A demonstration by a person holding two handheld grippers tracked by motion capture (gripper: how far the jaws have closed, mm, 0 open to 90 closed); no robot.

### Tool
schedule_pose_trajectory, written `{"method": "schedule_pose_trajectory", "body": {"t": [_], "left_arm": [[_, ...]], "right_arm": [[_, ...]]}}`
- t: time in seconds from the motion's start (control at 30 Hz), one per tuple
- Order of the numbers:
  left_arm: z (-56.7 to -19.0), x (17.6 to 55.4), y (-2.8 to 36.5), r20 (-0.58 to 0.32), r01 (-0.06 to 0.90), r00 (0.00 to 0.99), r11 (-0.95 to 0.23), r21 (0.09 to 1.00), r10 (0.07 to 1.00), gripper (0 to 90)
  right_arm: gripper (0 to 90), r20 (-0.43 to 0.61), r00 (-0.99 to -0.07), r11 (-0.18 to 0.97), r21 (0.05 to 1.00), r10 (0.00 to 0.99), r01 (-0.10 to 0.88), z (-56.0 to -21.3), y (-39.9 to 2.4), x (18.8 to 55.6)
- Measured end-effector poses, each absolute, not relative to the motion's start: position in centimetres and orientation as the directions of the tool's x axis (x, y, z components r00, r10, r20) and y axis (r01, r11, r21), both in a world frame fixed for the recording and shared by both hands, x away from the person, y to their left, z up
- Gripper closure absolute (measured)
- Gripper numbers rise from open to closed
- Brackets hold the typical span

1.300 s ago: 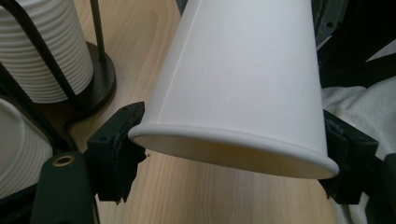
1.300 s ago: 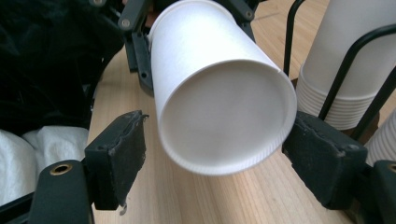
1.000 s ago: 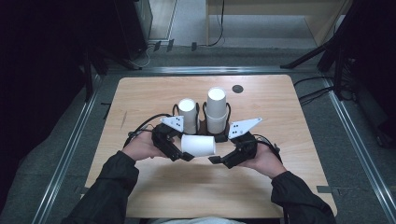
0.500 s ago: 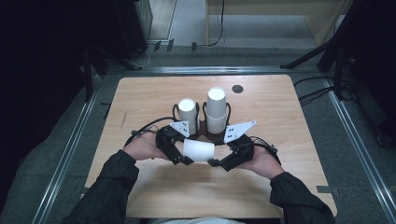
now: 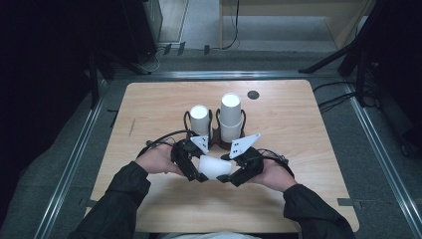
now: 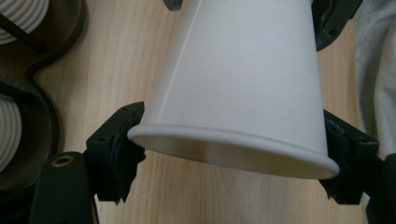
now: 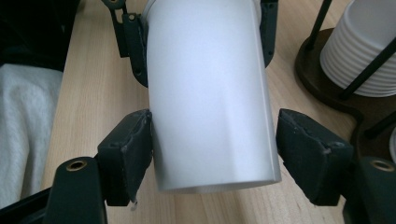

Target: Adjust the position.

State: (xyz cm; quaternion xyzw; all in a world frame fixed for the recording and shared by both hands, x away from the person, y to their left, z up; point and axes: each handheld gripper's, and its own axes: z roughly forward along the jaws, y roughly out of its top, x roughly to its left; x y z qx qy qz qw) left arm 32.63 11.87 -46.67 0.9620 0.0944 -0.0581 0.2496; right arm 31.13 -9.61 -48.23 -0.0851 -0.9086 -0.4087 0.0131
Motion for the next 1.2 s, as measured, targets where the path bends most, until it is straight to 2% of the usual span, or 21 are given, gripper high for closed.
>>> {"method": "schedule_pose_trajectory", "body": {"t": [0.1,0.33,0.43,0.47,0.7,0.93,1.2], "left_arm": [[-46.8,32.6,11.7,-0.156,0.203,0.977,-0.862,0.464,0.147,19.7],[-46.7,32.6,11.8,-0.146,0.195,0.979,-0.856,0.479,0.141,19.0],[-46.5,32.6,12.1,-0.141,0.198,0.979,-0.830,0.522,0.145,17.6],[-46.5,32.7,12.3,-0.163,0.219,0.974,-0.820,0.530,0.154,13.1],[-46.1,32.9,12.8,-0.160,0.236,0.971,-0.782,0.576,0.175,6.0],[-45.6,32.9,13.7,-0.145,0.250,0.968,-0.726,0.641,0.206,5.6],[-45.2,33.1,14.8,-0.193,0.305,0.951,-0.634,0.711,0.242,5.6]], "right_arm": [[31.3,0.093,-0.987,0.665,0.730,0.129,0.156,-48.4,-9.3,30.9],[32.1,0.077,-0.989,0.664,0.735,0.126,0.141,-48.3,-9.3,30.8],[32.1,0.068,-0.989,0.652,0.746,0.130,0.137,-48.1,-9.5,30.9],[32.0,0.072,-0.988,0.640,0.755,0.133,0.141,-47.9,-9.7,31.0],[32.0,0.076,-0.986,0.605,0.782,0.146,0.149,-47.6,-10.5,31.2],[31.9,0.101,-0.982,0.560,0.810,0.159,0.175,-47.2,-11.2,31.5],[31.7,0.138,-0.976,0.498,0.843,0.168,0.205,-47.1,-11.8,31.9]]}}
